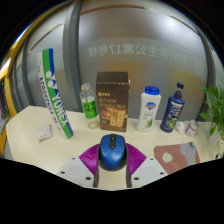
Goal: Arrange mouse
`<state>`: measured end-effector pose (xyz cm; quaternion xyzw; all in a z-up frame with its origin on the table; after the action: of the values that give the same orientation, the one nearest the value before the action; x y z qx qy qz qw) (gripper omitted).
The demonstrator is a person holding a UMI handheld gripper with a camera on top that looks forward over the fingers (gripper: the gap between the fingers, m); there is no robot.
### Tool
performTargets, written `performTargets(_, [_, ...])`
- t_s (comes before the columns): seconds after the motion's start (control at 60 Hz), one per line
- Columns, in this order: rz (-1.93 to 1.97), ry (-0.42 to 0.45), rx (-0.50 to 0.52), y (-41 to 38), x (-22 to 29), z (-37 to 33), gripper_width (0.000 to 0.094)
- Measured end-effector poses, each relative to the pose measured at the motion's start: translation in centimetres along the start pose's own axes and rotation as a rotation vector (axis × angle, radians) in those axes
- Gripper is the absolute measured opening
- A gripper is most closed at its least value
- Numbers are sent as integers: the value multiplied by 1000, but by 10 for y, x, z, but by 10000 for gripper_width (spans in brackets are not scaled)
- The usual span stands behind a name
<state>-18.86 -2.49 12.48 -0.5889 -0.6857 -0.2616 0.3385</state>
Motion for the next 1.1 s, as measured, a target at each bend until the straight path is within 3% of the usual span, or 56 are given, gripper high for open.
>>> performTargets(0.15, [28,156,-12,61,65,-74,366])
performTargets(0.25, [44,161,-71,136,70,-90,364])
performTargets(0.417, [84,0,-123,236,-9,-37,364])
performTargets(0.567, [104,-125,-88,268,-76,10,373])
performTargets(0.75, [107,-179,-55,273,-101,26,529])
performTargets(0.867, [90,-164,-60,273,-94,9,868])
performTargets(0.9, [86,-159,-66,272,-93,0,835])
performTargets(1.1, [100,-110,-124,258,-80,-77,854])
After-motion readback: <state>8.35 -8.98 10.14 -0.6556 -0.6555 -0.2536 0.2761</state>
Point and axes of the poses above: the point between the fingertips, and its own axes, seen from behind it with the camera up: y to the right, x up, z forward, the way the camera looks, the point moved 4 cm from there along -z, backward, against the way the camera looks, and after that the axes turned 6 degrees about -y, right-handed, at the moved point
